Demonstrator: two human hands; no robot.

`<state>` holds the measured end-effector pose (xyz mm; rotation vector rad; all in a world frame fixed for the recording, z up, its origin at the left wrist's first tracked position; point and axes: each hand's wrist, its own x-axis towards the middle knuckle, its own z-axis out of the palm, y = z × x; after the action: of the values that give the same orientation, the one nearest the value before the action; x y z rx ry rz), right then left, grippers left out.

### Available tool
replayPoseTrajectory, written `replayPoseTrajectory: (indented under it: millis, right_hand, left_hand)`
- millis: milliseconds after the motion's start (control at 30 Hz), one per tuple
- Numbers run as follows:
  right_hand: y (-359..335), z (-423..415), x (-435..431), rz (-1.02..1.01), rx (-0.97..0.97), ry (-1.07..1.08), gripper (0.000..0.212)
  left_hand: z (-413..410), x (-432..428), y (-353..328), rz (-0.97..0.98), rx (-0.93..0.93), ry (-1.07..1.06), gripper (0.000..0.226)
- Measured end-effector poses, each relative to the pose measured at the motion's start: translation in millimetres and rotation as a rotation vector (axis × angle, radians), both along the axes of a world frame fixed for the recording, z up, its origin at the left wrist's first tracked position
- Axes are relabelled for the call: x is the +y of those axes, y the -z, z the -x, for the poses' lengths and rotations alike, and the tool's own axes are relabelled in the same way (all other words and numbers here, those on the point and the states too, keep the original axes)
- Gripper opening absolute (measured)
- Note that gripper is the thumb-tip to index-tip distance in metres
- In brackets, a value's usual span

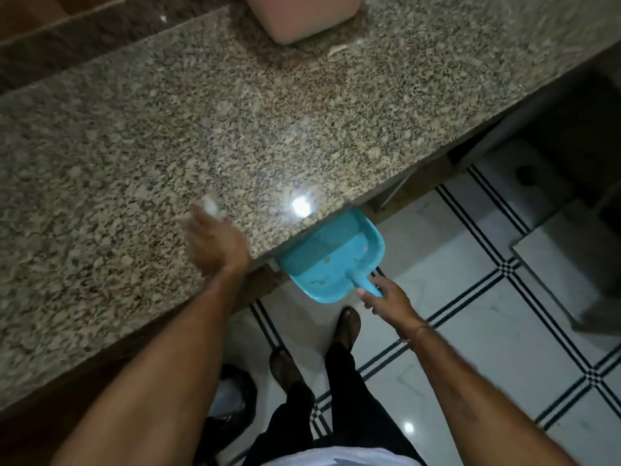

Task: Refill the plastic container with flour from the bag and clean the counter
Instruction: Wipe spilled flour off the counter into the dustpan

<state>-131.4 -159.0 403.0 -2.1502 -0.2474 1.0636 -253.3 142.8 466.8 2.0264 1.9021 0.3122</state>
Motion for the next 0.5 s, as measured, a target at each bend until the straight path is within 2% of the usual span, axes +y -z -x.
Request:
replayPoseTrajectory:
  millis: [100, 167, 200, 300, 400, 500]
  right_hand:
    - [3, -27, -1, -0.015, -0.006, -0.005, 0.041]
    - [2, -47, -1, -0.031, -0.007, -0.020, 0.036]
    - [-1, -58, 0, -0.033, -0.008, -0.034, 0.029]
    - [-9, -86, 1, -0.050, 0.007, -0.052, 0.014]
    - [-9, -103, -4, -0.047, 0.056, -0.065, 0.012]
    - [-1, -114, -8, -0.047, 0.084, -0.048, 0.015]
  left_hand:
    - [-63, -40, -7, 0.012, -0.065, 0.374, 0.033]
    - [-91, -54, -12, 0.063, -0.091, 0.559, 0.032]
    - [-98, -51, -15, 0.089, -0.119, 0.545, 0.031]
    - [-92, -10, -26, 0.077, -0.198, 0.156, 0.029]
    - [-59, 41, -21, 0.046, -0.102, -0.230, 0.041]
    - [-64, 62, -9, 0.072, -0.039, -0.384, 0.048]
